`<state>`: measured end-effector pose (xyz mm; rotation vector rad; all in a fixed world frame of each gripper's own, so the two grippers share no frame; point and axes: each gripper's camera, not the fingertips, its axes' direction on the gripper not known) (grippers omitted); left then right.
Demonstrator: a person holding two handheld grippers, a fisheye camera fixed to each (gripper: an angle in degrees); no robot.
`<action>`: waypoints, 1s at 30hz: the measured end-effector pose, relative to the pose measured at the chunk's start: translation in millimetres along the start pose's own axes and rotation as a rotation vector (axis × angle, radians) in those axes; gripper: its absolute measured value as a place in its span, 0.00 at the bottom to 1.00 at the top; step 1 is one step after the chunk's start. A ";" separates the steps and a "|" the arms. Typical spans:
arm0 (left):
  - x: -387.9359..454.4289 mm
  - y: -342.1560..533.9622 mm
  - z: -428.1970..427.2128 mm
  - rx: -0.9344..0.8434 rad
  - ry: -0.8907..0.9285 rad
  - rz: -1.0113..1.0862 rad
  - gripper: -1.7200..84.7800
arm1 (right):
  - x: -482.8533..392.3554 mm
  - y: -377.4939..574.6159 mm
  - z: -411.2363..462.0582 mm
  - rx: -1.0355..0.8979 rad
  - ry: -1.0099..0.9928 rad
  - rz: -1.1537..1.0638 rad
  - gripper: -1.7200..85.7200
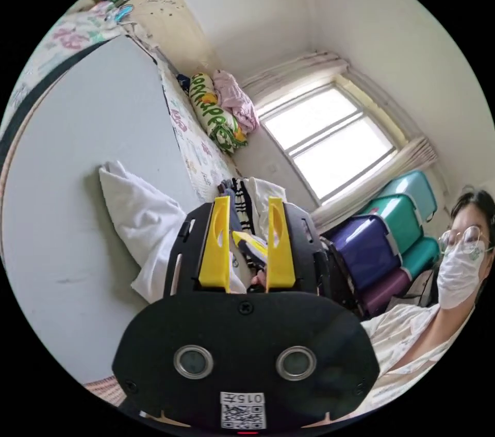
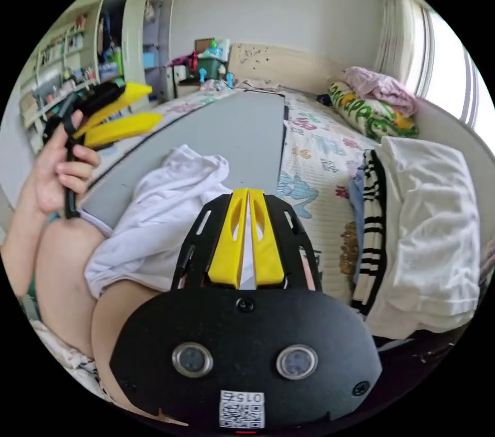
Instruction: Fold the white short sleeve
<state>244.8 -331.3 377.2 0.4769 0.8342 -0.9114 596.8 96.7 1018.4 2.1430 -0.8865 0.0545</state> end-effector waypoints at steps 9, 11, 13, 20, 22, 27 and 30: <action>2.3 -56.4 128.8 -0.500 -0.325 0.188 0.21 | 82.9 17.1 -16.6 -0.199 -0.285 0.176 0.15; -2.2 -53.5 142.3 -0.529 -0.344 0.191 0.22 | 84.3 18.9 -20.2 -0.215 -0.289 0.171 0.14; -6.3 -50.7 150.5 -0.545 -0.374 0.200 0.20 | 84.3 23.7 -17.3 -0.265 -0.320 0.165 0.11; 0.9 -46.7 76.9 -0.447 -0.348 0.208 0.04 | 85.9 44.5 -86.5 -0.181 -0.292 0.180 0.05; 16.9 -53.3 11.4 -0.331 -0.358 0.226 0.03 | 98.8 47.8 -149.4 -0.050 -0.297 0.197 0.04; 81.1 -60.2 -190.1 -0.027 -0.398 0.290 0.02 | 110.4 41.3 -275.7 0.183 -0.186 0.192 0.03; 110.8 -50.0 -255.5 0.081 -0.377 0.341 0.02 | 106.3 38.1 -344.9 0.325 -0.128 0.174 0.03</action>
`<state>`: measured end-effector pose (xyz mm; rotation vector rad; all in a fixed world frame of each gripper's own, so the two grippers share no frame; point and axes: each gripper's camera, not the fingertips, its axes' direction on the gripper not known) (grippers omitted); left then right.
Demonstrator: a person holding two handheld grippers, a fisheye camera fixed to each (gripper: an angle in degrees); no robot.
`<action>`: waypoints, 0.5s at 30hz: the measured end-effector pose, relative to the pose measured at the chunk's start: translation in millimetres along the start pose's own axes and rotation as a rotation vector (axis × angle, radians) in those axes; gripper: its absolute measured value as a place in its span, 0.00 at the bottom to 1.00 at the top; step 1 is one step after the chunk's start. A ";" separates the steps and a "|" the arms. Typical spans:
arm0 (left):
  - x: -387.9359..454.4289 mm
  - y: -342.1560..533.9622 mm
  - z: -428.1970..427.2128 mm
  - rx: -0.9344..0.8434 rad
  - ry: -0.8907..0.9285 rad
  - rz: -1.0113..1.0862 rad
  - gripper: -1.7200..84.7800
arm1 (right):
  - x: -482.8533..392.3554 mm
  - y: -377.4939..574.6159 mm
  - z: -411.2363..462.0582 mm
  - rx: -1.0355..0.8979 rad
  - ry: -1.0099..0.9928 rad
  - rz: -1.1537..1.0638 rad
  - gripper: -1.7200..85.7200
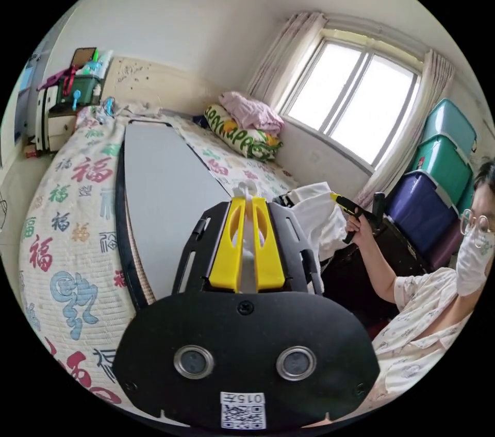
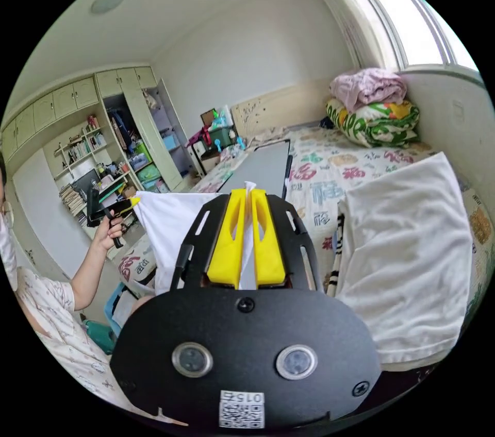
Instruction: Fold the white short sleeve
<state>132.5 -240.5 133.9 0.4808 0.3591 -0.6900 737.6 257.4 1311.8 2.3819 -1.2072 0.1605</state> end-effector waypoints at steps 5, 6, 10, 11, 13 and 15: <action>3.6 16.4 -130.8 0.211 -0.064 0.022 0.02 | -20.1 -11.1 -55.6 0.095 0.022 -0.009 0.03; 3.1 20.6 -143.7 0.234 -0.069 0.023 0.02 | -23.8 -9.3 -64.9 0.116 0.008 -0.008 0.03; -10.4 56.9 -219.3 0.374 -0.051 0.009 0.02 | -35.2 -0.4 -83.8 0.133 -0.039 -0.013 0.03; -16.4 67.5 -235.0 0.399 -0.047 -0.006 0.02 | -36.9 0.8 -84.8 0.131 -0.040 -0.013 0.03; -25.2 81.7 -254.3 0.419 -0.045 -0.023 0.02 | -43.4 3.5 -87.3 0.129 -0.065 -0.022 0.03; -36.3 96.6 -270.1 0.419 -0.046 -0.026 0.02 | -45.2 2.9 -87.1 0.135 -0.089 -0.017 0.03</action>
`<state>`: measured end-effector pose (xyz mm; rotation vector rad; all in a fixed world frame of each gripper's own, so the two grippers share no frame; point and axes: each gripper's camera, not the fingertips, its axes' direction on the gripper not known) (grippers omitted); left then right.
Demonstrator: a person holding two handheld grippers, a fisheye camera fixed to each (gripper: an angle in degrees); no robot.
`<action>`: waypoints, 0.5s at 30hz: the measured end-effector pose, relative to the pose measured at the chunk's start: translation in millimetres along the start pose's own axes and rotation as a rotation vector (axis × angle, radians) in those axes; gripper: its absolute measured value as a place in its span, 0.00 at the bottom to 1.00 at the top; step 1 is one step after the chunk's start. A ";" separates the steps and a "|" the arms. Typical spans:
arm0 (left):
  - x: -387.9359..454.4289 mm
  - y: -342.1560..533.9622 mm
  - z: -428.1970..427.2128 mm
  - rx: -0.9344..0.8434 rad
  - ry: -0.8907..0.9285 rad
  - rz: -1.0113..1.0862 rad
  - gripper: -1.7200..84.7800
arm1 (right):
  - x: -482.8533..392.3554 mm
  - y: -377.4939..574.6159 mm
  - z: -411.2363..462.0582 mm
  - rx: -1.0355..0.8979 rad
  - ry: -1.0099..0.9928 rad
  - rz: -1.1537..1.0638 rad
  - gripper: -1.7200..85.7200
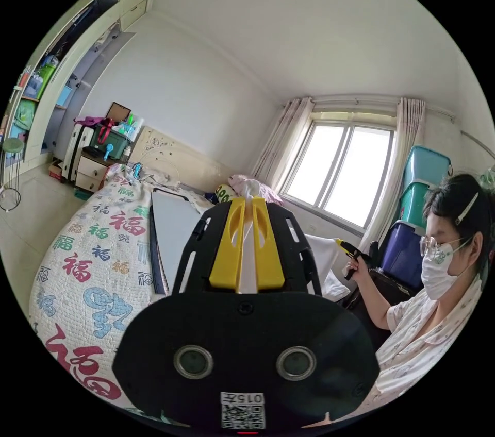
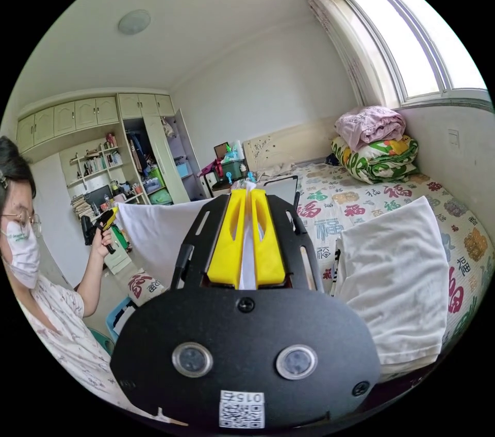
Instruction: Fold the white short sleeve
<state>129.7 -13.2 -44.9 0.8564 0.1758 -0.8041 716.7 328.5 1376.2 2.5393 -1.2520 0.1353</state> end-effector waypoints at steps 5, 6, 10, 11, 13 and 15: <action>-38.5 18.6 11.2 -0.074 -0.056 -0.013 0.02 | 11.5 -8.2 34.8 -0.025 0.013 0.024 0.03; -53.6 25.7 24.1 -0.096 -0.075 -0.026 0.02 | 18.8 -9.3 54.2 -0.049 0.020 0.043 0.03; -116.7 55.8 82.4 -0.169 -0.159 -0.090 0.02 | 51.7 -6.9 155.8 -0.180 0.090 0.095 0.03; -143.6 68.9 108.1 -0.205 -0.193 -0.116 0.02 | 57.5 -5.8 173.5 -0.204 0.103 0.104 0.03; -187.0 92.0 149.7 -0.266 -0.244 -0.154 0.02 | 80.3 1.3 248.5 -0.309 0.167 0.125 0.03; -231.4 119.2 190.8 -0.337 -0.290 -0.215 0.02 | 96.0 9.1 303.6 -0.384 0.209 0.132 0.03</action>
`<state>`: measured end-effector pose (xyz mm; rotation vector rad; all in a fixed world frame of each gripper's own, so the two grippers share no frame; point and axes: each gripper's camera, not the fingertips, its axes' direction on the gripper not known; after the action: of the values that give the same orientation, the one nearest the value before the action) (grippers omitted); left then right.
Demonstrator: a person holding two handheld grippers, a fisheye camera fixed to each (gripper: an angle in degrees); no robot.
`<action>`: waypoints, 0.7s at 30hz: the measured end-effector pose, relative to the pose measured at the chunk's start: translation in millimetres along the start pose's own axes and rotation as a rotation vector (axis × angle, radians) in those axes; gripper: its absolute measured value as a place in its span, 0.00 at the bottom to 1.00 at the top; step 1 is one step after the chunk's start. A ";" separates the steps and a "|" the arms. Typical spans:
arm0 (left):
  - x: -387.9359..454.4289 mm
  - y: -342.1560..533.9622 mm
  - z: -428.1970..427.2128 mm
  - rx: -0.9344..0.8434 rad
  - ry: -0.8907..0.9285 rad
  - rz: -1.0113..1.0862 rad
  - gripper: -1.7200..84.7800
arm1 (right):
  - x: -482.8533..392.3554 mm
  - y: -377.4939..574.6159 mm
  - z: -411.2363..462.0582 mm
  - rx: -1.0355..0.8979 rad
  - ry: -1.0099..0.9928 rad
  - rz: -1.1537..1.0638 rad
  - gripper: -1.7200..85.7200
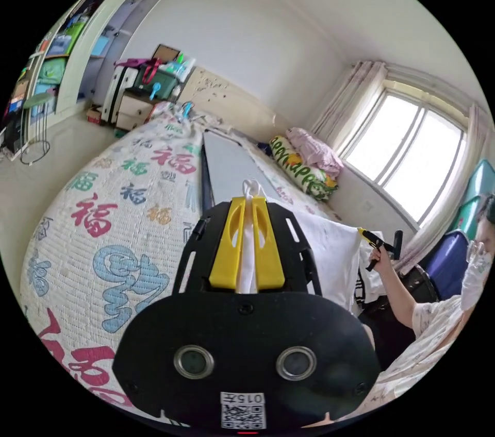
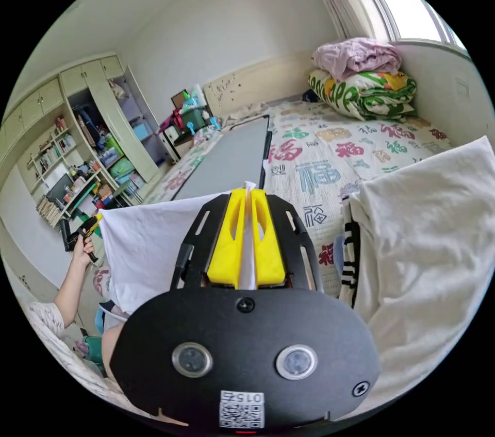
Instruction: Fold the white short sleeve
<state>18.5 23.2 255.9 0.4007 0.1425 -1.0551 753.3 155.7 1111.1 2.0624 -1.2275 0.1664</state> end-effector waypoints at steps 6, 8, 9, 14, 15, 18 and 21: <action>-41.4 4.8 109.4 -0.111 -0.128 0.008 0.04 | 26.2 -41.2 114.3 -0.131 0.053 0.148 0.04; -53.8 -3.7 112.3 -0.098 -0.123 -0.018 0.06 | 36.8 -53.9 121.5 -0.129 0.049 0.204 0.04; -59.2 -5.4 101.7 -0.061 -0.137 -0.033 0.08 | 40.8 -60.2 116.9 -0.103 0.065 0.223 0.04; -66.5 12.4 39.2 -0.054 -0.112 -0.044 0.10 | 25.2 -56.8 74.4 -0.106 0.051 0.041 0.06; -66.5 26.4 24.8 -0.089 -0.102 -0.054 0.10 | 20.5 -46.7 62.0 -0.146 0.016 0.000 0.07; -63.7 66.4 2.1 -0.136 -0.076 -0.088 0.11 | 13.2 -13.5 32.6 -0.230 -0.041 -0.059 0.09; -45.8 124.5 -7.5 -0.263 -0.067 -0.096 0.14 | 12.5 18.4 19.5 -0.329 -0.019 -0.055 0.11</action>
<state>104.6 116.9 294.3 0.1211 0.2395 -1.1261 740.6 129.0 1111.9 1.8115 -1.1249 -0.0774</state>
